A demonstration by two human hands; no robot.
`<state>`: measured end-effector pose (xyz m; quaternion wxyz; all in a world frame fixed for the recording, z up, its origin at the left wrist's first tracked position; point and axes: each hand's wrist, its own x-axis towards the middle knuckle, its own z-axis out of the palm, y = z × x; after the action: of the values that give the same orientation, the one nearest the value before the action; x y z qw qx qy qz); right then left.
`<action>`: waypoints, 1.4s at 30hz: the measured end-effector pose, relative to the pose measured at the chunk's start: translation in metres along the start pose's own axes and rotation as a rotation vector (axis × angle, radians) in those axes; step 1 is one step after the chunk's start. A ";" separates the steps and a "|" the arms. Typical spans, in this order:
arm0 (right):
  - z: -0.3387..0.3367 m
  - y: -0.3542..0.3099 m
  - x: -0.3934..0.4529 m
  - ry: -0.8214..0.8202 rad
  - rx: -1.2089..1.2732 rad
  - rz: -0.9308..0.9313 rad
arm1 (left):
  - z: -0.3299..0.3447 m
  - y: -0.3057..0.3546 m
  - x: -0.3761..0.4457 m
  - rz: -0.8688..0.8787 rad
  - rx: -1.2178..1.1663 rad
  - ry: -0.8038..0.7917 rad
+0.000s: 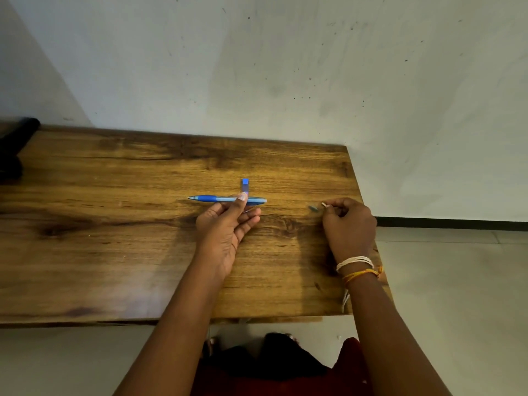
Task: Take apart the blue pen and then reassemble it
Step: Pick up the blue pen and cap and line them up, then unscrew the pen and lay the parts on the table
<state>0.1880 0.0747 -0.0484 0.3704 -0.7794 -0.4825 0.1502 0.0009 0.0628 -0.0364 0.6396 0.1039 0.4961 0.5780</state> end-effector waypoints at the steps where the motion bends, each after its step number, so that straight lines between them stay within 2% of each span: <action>1: 0.000 0.001 0.000 0.001 0.013 0.003 | 0.000 0.000 0.000 0.000 0.000 -0.005; 6: -0.001 -0.004 0.000 0.100 0.141 0.087 | 0.000 0.001 -0.001 -0.002 0.010 -0.010; 9: 0.003 -0.013 -0.005 0.107 0.252 -0.018 | 0.001 0.000 0.000 0.000 0.023 -0.001; 15: 0.018 -0.031 -0.025 -0.254 0.324 -0.402 | 0.001 -0.003 -0.002 0.045 0.093 -0.010; 19: 0.026 -0.032 -0.029 -0.345 0.251 -0.524 | 0.001 -0.007 -0.002 0.100 0.190 -0.055; 22: 0.026 -0.032 -0.030 -0.255 0.252 -0.487 | 0.003 -0.007 -0.002 0.125 0.244 -0.017; 26: 0.022 -0.029 -0.028 -0.007 0.147 -0.313 | 0.000 -0.003 -0.001 0.323 0.413 0.130; 28: 0.022 -0.026 -0.027 0.049 0.053 -0.261 | -0.003 -0.001 -0.001 0.374 0.448 0.178; 34: 0.025 -0.023 -0.026 -0.025 -0.148 -0.238 | -0.006 0.001 0.002 0.323 0.347 0.233; 37: 0.026 -0.028 -0.027 0.002 -0.194 -0.229 | -0.008 0.003 0.003 0.320 0.328 0.258; 39: 0.030 -0.034 -0.031 0.011 -0.144 -0.284 | -0.010 0.005 0.003 0.327 0.319 0.280; 42: 0.042 -0.046 -0.044 -0.155 -0.026 -0.396 | -0.014 0.007 0.004 0.349 0.316 0.300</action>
<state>0.1127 0.0670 -0.0490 0.3443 -0.6602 -0.6552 0.1278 -0.0142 0.0622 -0.0405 0.4256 0.1994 0.6439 0.6038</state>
